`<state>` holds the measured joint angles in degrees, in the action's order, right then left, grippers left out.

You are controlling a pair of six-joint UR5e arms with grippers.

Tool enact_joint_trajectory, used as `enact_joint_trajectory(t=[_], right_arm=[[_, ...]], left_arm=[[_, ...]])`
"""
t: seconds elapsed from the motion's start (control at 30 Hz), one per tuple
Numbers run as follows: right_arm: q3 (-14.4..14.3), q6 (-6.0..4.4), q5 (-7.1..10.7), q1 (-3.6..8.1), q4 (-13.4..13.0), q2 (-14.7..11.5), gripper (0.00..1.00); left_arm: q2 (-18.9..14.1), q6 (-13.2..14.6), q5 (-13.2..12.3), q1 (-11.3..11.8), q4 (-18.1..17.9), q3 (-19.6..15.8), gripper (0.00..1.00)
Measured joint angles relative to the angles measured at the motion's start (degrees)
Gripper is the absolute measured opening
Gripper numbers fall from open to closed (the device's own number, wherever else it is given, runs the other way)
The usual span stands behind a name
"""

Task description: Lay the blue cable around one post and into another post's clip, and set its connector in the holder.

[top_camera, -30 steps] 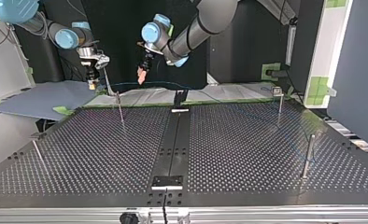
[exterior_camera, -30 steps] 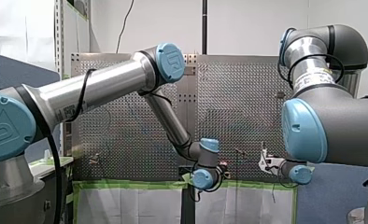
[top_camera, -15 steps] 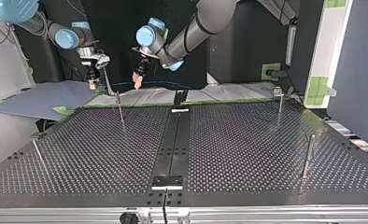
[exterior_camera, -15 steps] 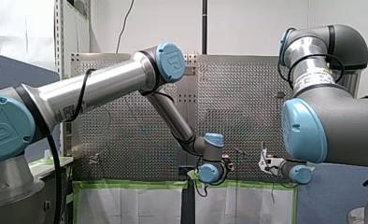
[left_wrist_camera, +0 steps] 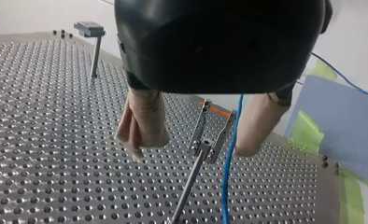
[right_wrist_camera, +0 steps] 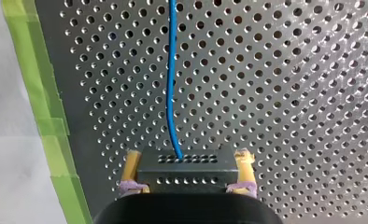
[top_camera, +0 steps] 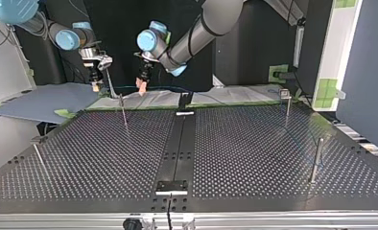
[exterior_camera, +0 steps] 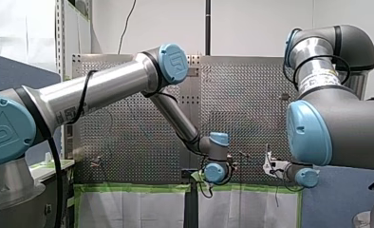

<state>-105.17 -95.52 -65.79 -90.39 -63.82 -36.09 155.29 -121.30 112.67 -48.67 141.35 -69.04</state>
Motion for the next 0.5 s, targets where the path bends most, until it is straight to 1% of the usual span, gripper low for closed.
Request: enact_joint_trajectory(t=[0.2,0.27,0.4,0.5], right_arm=[[0.0,-0.1,0.63,0.27,0.3,0.0,0.02],[0.0,-0.29,0.69,0.35,0.4,0.0,0.02],[0.0,-1.38,0.77,0.71,0.5,0.0,0.02],[0.0,-2.27,0.5,1.12,0.7,0.0,0.02]], left_arm=[[0.2,0.0,0.4,0.5,2.1,1.1,1.0],[0.6,0.1,0.5,0.6,2.9,1.7,1.0],[2.8,-0.4,1.1,0.5,5.4,4.0,1.0],[4.5,-0.2,1.4,0.1,6.8,5.7,1.0]])
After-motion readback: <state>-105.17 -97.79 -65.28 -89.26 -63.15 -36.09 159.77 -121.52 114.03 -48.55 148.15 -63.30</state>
